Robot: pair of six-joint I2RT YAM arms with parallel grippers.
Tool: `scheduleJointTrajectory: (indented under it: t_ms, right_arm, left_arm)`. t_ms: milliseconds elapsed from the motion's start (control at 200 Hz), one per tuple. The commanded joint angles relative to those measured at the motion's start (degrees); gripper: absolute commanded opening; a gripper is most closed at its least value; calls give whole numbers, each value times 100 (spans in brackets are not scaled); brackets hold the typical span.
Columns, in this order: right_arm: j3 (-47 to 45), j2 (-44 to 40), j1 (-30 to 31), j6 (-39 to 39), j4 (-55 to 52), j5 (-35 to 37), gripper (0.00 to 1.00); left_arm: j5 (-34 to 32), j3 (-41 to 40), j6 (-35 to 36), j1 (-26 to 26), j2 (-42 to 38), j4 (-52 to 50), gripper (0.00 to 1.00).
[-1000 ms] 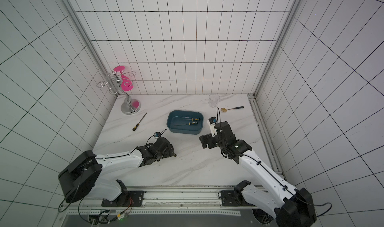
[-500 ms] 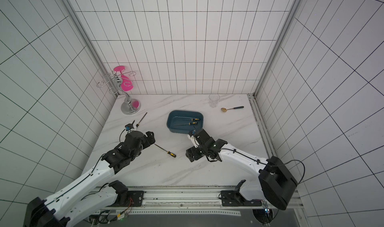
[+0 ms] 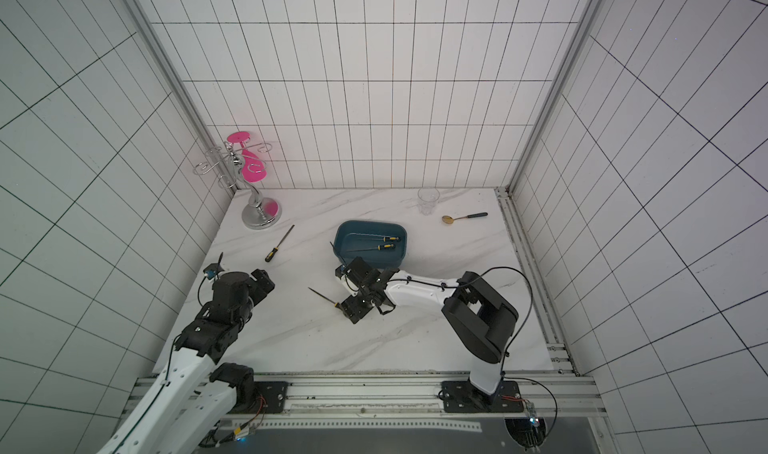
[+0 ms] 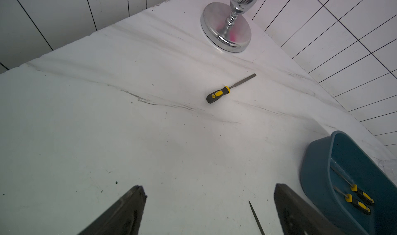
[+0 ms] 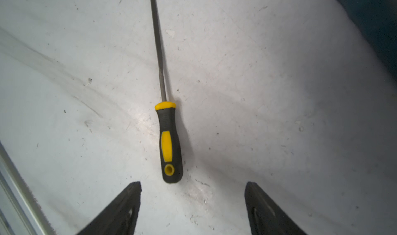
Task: Put the file tool into the storage box
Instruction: Pick up the file tool from the center of the board.
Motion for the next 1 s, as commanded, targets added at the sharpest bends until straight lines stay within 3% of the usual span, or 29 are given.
scheduleJointTrajectory:
  t_ms: [0, 475, 590, 835, 995]
  right_arm:
    - [449, 359, 160, -309, -325, 208, 79]
    - [686, 922, 527, -442, -469, 713, 58]
    - [582, 879, 591, -467, -464, 926, 48]
    - [211, 468, 715, -565, -260, 1359, 15]
    - [22, -153, 725, -688, -195, 1545, 8]
  left_arm:
    - [-246, -54, -28, 71, -224, -173, 98]
    - [-375, -173, -112, 104, -811, -218, 98]
    - [-323, -166, -163, 107, -844, -236, 98]
    - [-65, -79, -364, 106, -936, -242, 98]
    - [180, 132, -504, 106, -899, -219, 98]
